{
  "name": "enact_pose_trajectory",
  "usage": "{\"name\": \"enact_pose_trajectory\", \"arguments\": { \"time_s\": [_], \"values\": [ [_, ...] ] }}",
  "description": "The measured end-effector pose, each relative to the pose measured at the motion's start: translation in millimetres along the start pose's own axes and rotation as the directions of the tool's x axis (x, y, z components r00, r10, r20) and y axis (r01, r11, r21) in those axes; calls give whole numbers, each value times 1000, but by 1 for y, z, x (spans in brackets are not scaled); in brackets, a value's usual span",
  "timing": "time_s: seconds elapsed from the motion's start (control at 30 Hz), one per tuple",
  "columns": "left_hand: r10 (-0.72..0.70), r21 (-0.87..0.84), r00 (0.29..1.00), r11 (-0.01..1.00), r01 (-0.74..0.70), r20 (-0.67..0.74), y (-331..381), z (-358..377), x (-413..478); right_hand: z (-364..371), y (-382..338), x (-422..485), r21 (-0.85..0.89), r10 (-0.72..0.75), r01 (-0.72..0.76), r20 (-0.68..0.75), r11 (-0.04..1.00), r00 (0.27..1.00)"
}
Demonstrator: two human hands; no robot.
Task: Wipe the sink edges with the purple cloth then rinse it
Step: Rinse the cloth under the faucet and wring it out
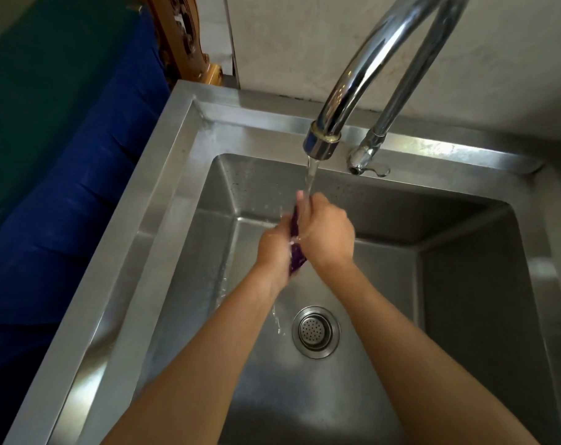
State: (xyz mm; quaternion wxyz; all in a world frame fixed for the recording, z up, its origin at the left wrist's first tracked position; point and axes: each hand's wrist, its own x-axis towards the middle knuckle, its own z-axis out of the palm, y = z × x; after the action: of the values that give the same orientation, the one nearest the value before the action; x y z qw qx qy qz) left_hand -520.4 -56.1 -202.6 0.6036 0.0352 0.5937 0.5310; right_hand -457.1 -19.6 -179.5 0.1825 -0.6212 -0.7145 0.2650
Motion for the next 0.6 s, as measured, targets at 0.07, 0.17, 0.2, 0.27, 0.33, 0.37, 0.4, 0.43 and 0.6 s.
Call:
{"name": "enact_pose_trajectory", "arguments": {
  "time_s": [0.07,0.17,0.2,0.27,0.33,0.37,0.4,0.43,0.6],
  "values": [
    [96,163,991,983,-79,-95,-1,2,3,-1,16,15,-12,90,-89,63,996,994],
    [213,193,969,964,-186,-128,2,-1,7,-7,36,18,-13,4,-2,145,1000,989],
    [207,183,969,966,-181,-135,5,-3,8,-10,38,14,12,-53,52,163,999,985],
    [140,173,977,979,-112,-158,12,-8,11,-15,36,2,113,-162,144,176,983,971],
    [85,174,988,983,-61,-133,12,-12,15,-15,21,-14,202,-236,202,160,958,959],
    [86,177,994,982,-71,-75,11,-12,15,-12,10,-21,189,-269,241,138,952,953],
    [83,160,997,984,-82,-4,9,-12,13,-9,0,-25,137,-292,277,104,951,951],
    [75,106,995,991,-82,66,7,-10,12,-5,-8,-25,69,-298,293,64,953,952],
    [-63,30,998,998,62,29,4,-2,9,1,-17,-2,-130,-210,214,40,968,977]
  ]
}}
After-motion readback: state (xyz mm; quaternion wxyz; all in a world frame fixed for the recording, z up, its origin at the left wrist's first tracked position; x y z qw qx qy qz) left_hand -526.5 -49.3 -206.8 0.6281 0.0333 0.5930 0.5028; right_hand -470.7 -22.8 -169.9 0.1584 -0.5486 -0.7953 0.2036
